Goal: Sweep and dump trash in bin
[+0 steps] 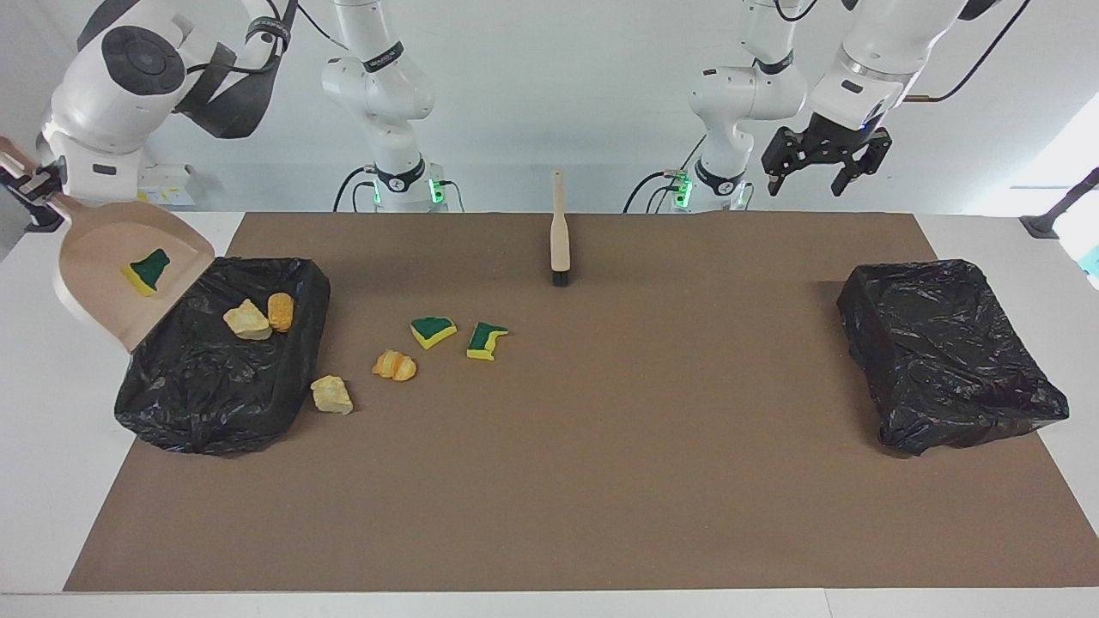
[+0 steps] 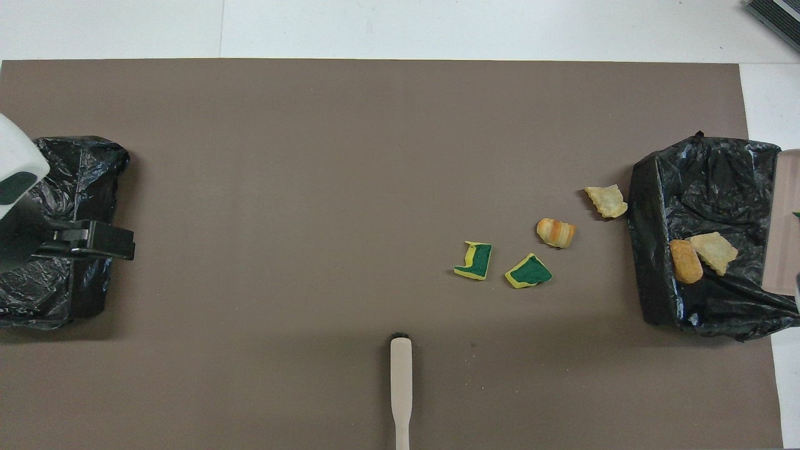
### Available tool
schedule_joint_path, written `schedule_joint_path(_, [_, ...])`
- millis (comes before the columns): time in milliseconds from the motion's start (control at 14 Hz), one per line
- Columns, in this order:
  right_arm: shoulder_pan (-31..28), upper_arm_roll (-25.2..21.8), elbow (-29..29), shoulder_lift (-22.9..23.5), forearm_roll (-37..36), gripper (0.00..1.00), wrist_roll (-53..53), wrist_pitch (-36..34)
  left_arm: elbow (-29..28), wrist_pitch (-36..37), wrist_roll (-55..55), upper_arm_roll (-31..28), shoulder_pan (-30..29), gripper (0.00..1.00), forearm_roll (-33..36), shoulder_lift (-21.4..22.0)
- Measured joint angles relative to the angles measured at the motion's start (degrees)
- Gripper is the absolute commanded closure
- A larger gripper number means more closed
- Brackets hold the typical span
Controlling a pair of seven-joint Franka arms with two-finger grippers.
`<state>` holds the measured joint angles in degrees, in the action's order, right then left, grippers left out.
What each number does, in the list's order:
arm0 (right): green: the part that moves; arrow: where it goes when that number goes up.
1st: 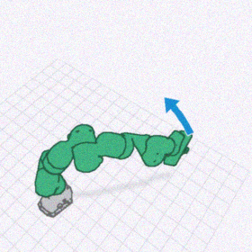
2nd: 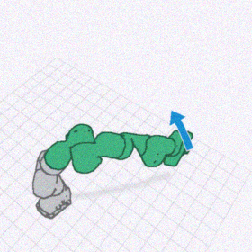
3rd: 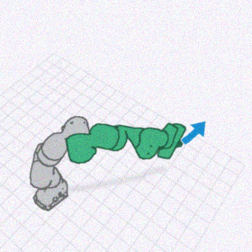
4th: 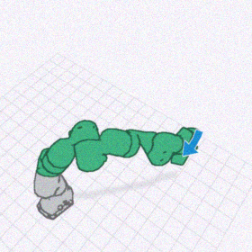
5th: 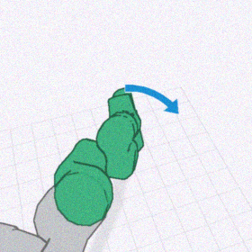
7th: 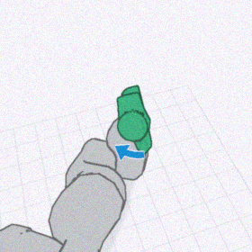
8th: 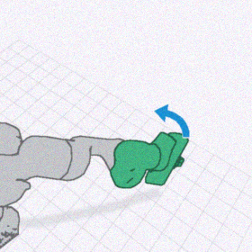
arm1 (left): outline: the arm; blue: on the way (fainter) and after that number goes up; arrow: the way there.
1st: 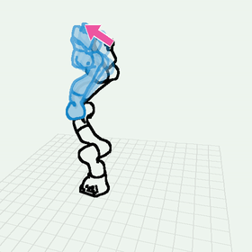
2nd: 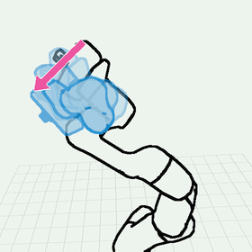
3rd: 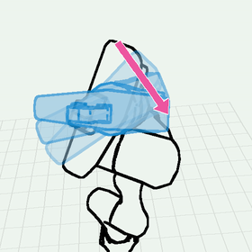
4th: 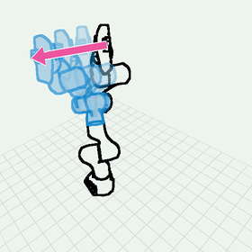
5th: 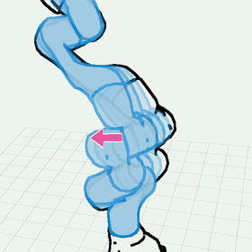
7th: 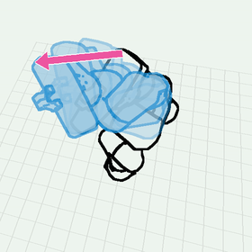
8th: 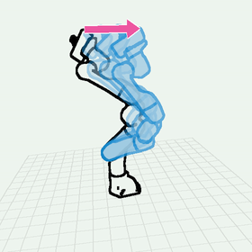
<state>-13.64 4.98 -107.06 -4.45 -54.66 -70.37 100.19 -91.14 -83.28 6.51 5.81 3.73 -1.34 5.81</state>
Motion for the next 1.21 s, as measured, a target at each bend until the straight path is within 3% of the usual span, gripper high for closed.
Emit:
schedule_joint_path(214, [0.1,0.0,-1.9,0.4,-0.1,1.0,-1.9,1.3,3.0,1.3,0.0,-0.2,-0.3,0.0,0.0,-2.0])
schedule_joint_path(571, [-0.5,-0.3,1.5,0.1,-2.7,1.0,-9.0,1.3,7.7,4.4,-1.3,-0.4,-0.3,0.0,0.3,-4.7])
schedule_joint_path(1213, [2.9,0.6,-0.8,2.2,-2.8,1.0,-9.0,2.1,8.4,4.9,-3.0,-0.5,-0.5,0.0,0.9,-4.8])
